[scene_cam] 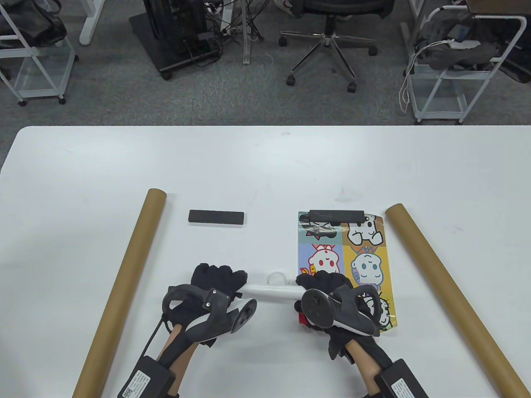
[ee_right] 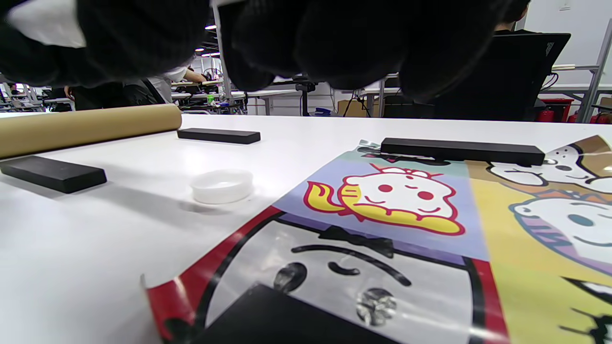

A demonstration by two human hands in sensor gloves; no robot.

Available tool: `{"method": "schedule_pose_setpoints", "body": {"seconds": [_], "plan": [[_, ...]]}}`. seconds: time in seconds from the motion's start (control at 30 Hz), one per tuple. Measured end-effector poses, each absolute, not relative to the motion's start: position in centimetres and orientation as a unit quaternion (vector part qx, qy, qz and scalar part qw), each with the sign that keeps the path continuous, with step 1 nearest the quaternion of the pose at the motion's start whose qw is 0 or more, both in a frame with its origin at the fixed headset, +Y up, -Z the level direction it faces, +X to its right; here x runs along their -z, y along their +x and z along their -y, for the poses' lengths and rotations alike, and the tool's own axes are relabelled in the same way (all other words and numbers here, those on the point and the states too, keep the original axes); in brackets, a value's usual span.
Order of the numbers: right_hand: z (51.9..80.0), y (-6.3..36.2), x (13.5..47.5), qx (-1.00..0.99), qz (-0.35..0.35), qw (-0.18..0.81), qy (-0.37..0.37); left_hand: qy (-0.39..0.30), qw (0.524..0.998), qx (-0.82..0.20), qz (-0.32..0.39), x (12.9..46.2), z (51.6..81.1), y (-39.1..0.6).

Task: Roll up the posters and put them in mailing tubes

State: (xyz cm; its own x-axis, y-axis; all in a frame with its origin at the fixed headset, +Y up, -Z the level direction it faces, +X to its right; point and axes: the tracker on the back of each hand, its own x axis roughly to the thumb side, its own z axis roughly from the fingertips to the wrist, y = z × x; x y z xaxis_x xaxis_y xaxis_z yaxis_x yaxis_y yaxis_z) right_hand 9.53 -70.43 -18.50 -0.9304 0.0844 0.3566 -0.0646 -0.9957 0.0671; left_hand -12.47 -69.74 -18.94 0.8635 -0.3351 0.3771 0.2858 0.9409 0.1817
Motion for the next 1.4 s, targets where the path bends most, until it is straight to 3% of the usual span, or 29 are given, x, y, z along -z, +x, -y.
{"method": "schedule_pose_setpoints", "body": {"seconds": [0.3, 0.6, 0.8, 0.93, 1.2, 1.4], "plan": [[70.5, 10.1, 18.8, -0.980, -0.020, 0.087, 0.180, 0.068, 0.962, 0.165, 0.206, 18.8, 69.7, -12.3], [70.5, 10.6, 19.1, -0.985, -0.012, 0.066, 0.158, 0.061, 0.965, 0.166, 0.194, 19.2, 69.3, -13.2], [70.9, 12.8, 20.1, -0.990, -0.023, 0.079, 0.114, 0.028, 0.984, 0.141, 0.109, 20.7, 68.2, -17.7], [71.1, 14.0, 20.5, -0.992, -0.027, 0.082, 0.095, -0.004, 0.994, 0.114, 0.005, 21.9, 68.3, -21.7], [71.4, 15.0, 20.8, -0.991, -0.033, 0.103, 0.079, -0.098, 0.978, 0.052, -0.176, 23.4, 70.5, -28.5], [71.4, 15.0, 20.9, -0.991, -0.032, 0.106, 0.081, -0.163, 0.958, 0.057, -0.227, 23.9, 72.3, -30.0]]}}
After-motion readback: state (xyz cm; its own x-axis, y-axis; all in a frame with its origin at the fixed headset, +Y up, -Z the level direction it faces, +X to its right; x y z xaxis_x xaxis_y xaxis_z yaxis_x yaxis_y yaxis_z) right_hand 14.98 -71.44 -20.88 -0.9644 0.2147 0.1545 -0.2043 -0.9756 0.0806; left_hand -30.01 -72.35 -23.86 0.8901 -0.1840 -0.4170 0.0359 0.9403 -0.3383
